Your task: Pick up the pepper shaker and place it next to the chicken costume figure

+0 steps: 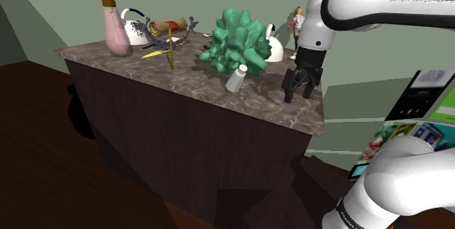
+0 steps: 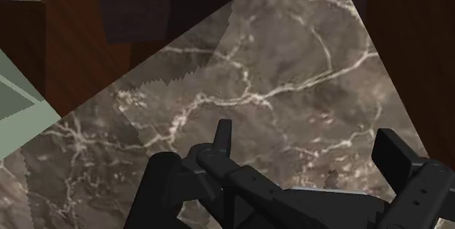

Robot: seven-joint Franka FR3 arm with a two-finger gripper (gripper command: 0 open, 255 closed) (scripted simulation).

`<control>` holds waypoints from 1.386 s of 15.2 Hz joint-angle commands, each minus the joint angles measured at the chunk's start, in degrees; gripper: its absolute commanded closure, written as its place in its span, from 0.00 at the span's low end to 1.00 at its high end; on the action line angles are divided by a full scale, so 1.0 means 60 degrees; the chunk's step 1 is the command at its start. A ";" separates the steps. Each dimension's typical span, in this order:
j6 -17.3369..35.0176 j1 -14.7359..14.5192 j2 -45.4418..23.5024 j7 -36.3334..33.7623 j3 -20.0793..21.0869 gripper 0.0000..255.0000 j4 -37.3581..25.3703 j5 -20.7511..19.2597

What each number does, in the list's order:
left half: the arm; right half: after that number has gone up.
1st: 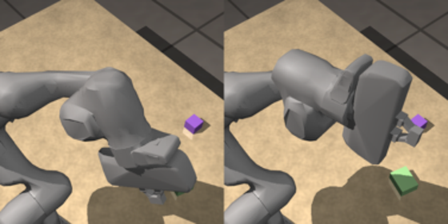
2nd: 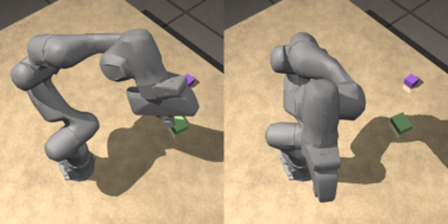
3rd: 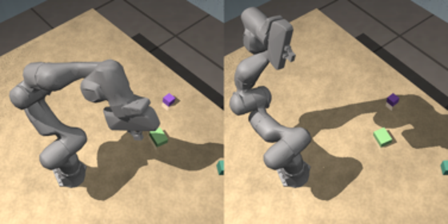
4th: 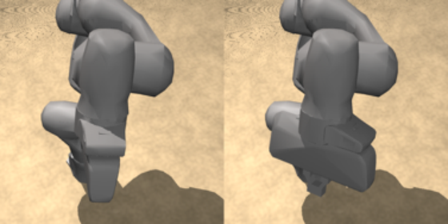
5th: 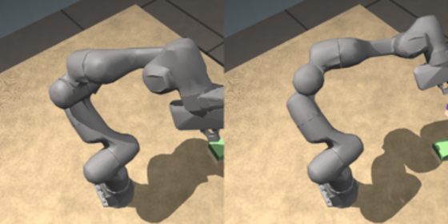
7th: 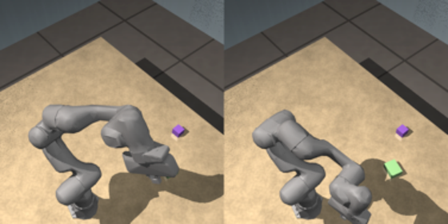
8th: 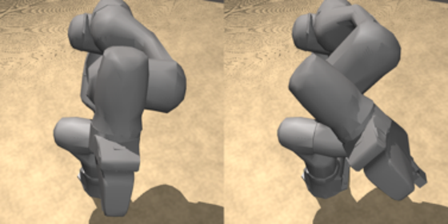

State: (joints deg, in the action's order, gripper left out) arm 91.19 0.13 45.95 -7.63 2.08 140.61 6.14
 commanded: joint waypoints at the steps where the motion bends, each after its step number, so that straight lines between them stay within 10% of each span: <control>1: 0.0000 0.0000 0.0000 0.0000 0.0000 0.00 0.0000 0.0000; 9: 0.4993 0.1016 0.1961 -0.5233 0.3759 0.00 0.1686 0.0799; 16: 0.7797 0.4217 0.2959 -1.0407 0.8045 0.00 0.1002 0.0413; 21: 0.8411 0.4670 0.2696 -1.0493 0.8361 0.00 0.1106 0.0455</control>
State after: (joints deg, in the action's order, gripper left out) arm 140.70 27.51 62.53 -70.38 51.79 147.06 8.86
